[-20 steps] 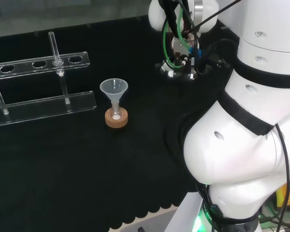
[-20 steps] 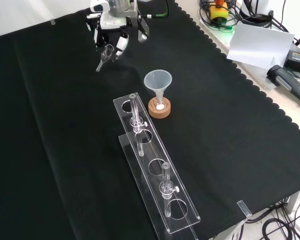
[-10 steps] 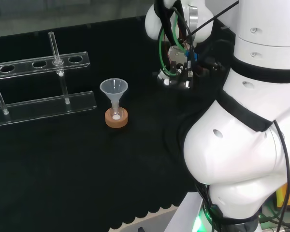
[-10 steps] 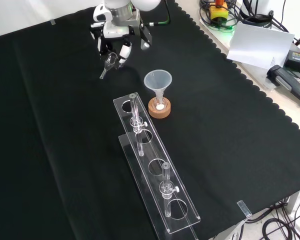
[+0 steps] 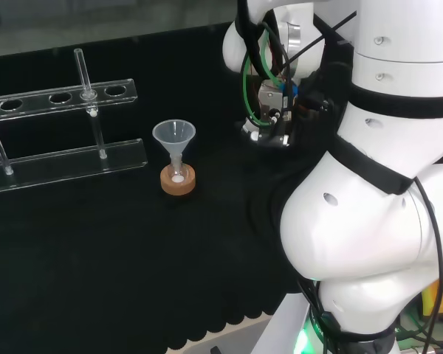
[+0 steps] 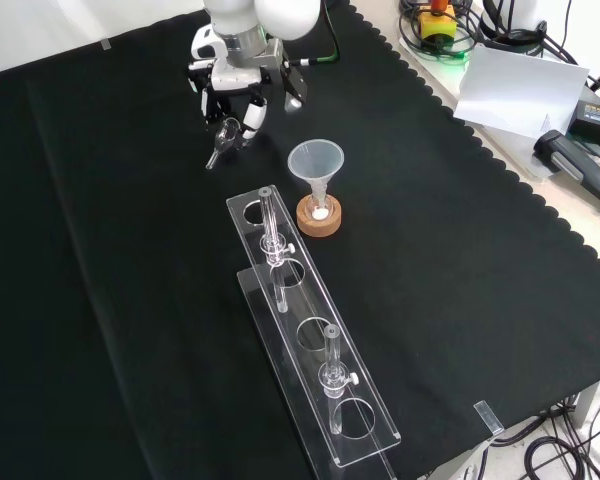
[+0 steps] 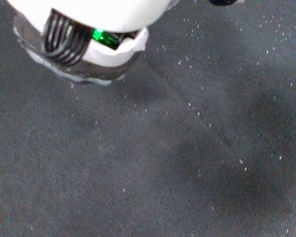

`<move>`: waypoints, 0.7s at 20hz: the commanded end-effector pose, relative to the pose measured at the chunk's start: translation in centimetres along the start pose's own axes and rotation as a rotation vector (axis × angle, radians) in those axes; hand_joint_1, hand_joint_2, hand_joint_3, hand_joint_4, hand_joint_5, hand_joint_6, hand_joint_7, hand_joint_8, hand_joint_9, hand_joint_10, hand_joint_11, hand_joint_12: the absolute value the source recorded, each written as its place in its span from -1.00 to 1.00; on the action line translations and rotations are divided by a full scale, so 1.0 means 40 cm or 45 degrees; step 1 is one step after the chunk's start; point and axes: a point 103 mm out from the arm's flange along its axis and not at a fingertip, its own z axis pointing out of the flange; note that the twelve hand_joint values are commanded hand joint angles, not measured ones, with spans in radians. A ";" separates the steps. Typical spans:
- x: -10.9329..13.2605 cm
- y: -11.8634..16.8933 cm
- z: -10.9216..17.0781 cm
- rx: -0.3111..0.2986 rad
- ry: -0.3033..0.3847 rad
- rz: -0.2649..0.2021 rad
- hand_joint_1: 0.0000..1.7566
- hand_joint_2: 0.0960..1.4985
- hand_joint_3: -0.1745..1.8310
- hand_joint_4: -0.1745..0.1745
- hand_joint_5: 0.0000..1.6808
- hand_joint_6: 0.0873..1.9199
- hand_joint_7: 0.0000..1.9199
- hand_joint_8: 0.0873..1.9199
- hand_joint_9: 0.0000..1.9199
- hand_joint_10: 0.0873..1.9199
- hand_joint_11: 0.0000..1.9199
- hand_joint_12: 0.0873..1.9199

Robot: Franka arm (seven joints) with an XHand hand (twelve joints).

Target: Put the weighing funnel back on the table.

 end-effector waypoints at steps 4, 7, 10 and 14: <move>0.014 -0.007 0.031 0.028 -0.040 -0.016 0.31 -0.33 -0.12 1.00 0.73 -0.72 0.79 -1.00 0.28 -1.00 -1.00 0.57; 0.022 -0.013 0.046 0.045 -0.061 -0.026 0.31 -0.33 -0.12 1.00 0.73 -0.72 0.79 -1.00 0.28 -1.00 -1.00 0.57; 0.030 -0.019 0.059 0.058 -0.078 -0.029 0.31 -0.33 -0.12 1.00 0.73 -0.72 0.79 -1.00 0.28 -1.00 -1.00 0.57; 0.037 -0.023 0.077 0.076 -0.101 -0.039 0.30 -0.33 -0.12 1.00 0.73 -0.72 0.79 -1.00 0.28 -1.00 -1.00 0.56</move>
